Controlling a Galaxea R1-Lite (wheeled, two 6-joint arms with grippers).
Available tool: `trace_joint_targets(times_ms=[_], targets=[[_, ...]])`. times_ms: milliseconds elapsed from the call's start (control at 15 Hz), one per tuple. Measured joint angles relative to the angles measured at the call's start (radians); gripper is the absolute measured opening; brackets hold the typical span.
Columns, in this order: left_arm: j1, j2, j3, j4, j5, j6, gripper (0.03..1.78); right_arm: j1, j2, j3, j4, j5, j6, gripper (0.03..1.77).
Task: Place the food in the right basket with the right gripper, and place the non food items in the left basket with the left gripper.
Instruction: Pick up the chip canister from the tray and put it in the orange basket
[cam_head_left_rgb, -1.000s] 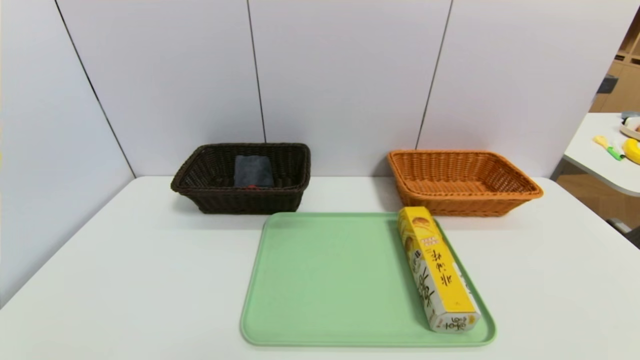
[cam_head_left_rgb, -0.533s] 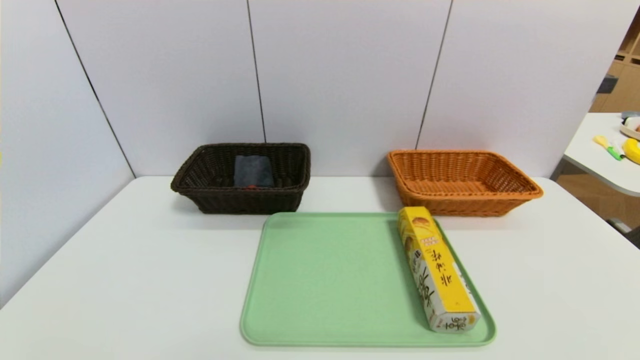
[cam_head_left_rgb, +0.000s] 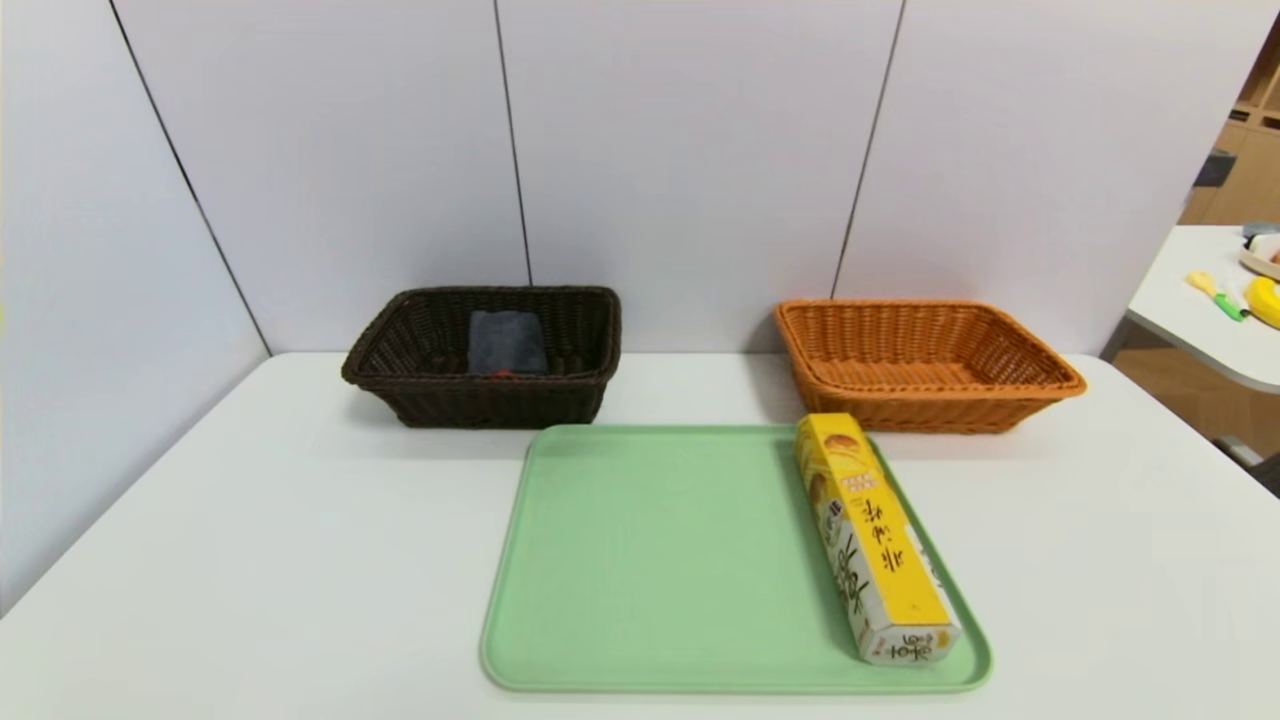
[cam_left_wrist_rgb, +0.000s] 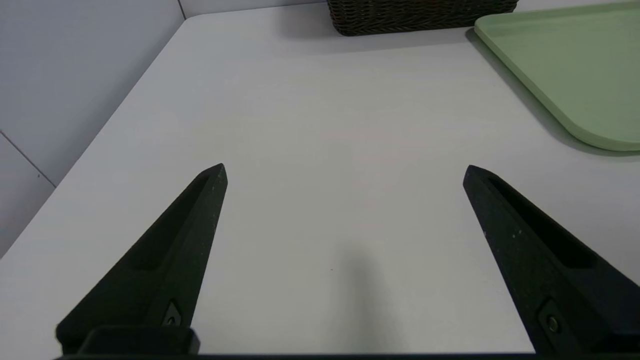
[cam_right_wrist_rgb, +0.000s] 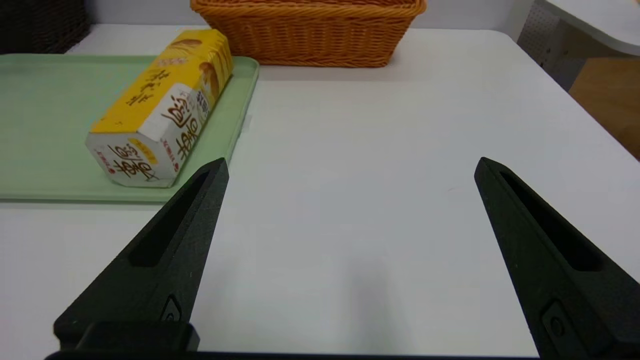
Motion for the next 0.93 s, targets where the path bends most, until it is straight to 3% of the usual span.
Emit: trace_joint_targets(times_ms=[533, 733, 933], targets=[[0.000, 0.000, 0.000, 0.000, 0.000, 0.000, 1.69, 0.066, 0.537, -0.557, 0.296, 0.006, 0.006, 1.70], [0.000, 0.000, 0.000, 0.000, 0.000, 0.001, 1.69, 0.161, 0.757, -0.690, 0.327, 0.010, 0.011, 1.70], [0.000, 0.000, 0.000, 0.000, 0.000, 0.001, 1.69, 0.283, 0.942, -0.795, 0.334, 0.012, 0.067, 1.70]])
